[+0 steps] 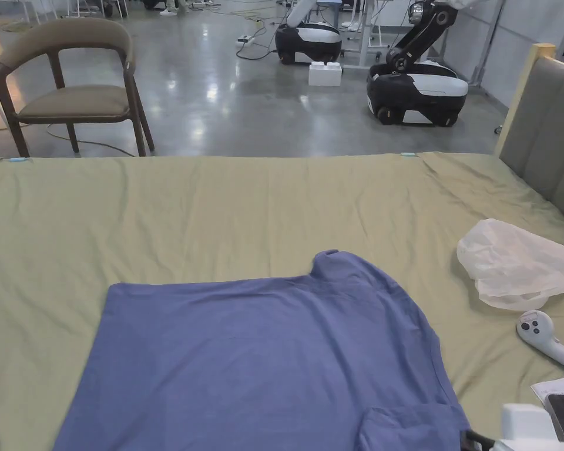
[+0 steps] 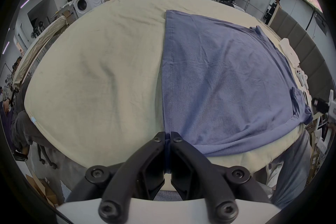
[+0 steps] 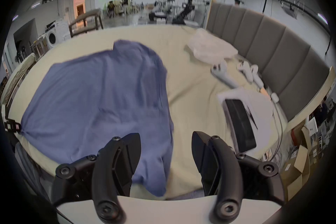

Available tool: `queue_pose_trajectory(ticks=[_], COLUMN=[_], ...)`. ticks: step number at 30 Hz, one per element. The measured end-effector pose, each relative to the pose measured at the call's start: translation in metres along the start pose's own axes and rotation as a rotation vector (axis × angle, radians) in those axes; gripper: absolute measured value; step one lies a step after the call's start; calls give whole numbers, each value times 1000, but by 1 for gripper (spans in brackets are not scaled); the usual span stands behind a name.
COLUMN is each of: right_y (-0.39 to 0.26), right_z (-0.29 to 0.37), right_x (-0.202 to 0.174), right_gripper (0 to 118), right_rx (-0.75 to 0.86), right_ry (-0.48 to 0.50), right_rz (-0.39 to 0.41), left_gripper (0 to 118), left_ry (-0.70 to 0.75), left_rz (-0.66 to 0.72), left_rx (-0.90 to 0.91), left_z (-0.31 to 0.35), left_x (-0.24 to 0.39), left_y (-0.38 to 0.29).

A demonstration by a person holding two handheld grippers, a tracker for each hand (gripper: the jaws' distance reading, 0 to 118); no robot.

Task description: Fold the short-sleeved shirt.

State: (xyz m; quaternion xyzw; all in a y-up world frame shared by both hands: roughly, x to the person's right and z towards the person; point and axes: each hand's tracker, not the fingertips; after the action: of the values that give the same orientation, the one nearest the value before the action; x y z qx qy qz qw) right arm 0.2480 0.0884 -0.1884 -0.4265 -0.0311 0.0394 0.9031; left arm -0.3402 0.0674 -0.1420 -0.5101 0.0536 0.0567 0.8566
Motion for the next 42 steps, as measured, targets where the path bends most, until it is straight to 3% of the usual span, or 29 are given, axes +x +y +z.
queue_pose_trajectory(ticks=[7,11,13,19,24,28,33,42], right_y=[-26,-32,-32,-19,8,42,93,167], right_z=[-30,-44,-42,-26,-4,-1,-18,-88], right_x=[0,-11,-14,-16,-11,-17,-25,-31], right_gripper=[61,30,8,6,6,6,6,6], right_rx=[-143,-202,-186,-193,-84,-44,-5,-24], right_ry=[103,125,137,122,135,135,137,143], right_rz=[10,52,63,108,64,87,90,17], left_gripper=[0,0,0,0,0,0,0,0], left_ry=[0,1,1,-6,-21,-23,-18,1], left_rz=[-4,-3,-2,1,5,8,-1,8], left_rx=[0,-3,-2,9,83,163,218,233], left_z=[3,2,3,6,16,20,11,-30], left_x=[7,9,11,7,4,6,5,2], left_y=[-1,-1,-2,0,13,36,84,162])
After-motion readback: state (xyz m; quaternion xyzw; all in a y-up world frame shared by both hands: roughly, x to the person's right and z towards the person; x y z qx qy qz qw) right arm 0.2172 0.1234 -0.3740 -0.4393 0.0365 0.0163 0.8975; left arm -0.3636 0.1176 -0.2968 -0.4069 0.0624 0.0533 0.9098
